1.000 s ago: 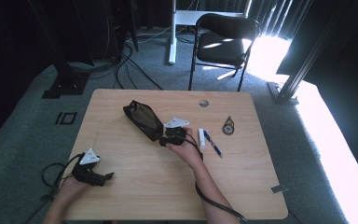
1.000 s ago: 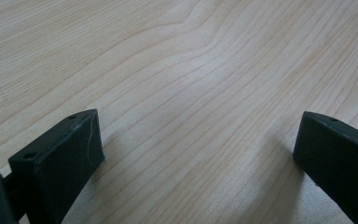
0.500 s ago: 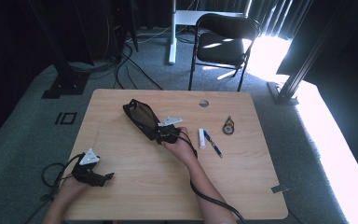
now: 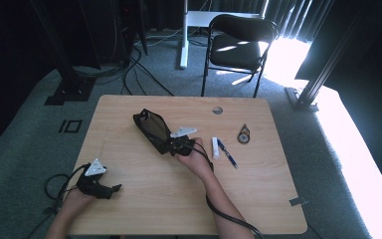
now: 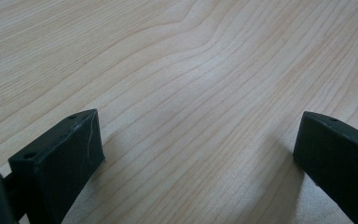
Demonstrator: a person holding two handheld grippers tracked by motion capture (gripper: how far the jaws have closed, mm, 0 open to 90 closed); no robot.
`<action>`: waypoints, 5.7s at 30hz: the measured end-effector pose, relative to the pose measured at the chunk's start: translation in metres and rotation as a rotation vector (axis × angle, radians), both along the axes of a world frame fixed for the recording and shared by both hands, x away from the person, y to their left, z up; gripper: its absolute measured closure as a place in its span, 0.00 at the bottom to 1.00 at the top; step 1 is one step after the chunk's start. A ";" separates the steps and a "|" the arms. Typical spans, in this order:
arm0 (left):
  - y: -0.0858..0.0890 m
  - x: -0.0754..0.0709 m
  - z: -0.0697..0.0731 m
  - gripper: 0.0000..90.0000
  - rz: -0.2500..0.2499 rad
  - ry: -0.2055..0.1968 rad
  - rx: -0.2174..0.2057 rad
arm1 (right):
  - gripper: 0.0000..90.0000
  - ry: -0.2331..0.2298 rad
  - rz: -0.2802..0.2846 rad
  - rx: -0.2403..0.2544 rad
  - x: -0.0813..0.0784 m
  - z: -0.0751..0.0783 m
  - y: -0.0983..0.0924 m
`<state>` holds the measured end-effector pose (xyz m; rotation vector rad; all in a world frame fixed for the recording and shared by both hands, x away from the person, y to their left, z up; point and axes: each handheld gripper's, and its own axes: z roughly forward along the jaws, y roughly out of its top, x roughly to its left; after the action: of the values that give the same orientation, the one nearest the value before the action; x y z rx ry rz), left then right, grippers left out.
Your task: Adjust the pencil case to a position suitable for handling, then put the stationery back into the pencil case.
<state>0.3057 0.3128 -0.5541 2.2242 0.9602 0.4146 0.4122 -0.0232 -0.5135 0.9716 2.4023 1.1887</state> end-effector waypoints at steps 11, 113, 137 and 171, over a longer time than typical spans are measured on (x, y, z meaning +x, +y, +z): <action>0.000 0.000 0.000 0.02 0.001 0.000 0.000 | 0.81 0.013 0.024 -0.021 -0.029 -0.001 -0.033; 0.000 0.000 0.000 0.02 0.000 0.000 0.000 | 0.37 -0.058 -0.462 0.104 -0.062 0.015 -0.243; 0.000 0.000 0.000 0.02 0.000 0.000 0.000 | 0.33 0.043 -0.672 0.088 0.032 -0.013 -0.248; 0.000 0.000 0.000 0.02 0.000 0.000 -0.001 | 0.47 0.052 -0.647 -0.056 0.069 -0.039 -0.231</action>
<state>0.3057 0.3128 -0.5541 2.2235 0.9607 0.4136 0.4815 -0.2539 -0.5525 1.6039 1.8932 0.8501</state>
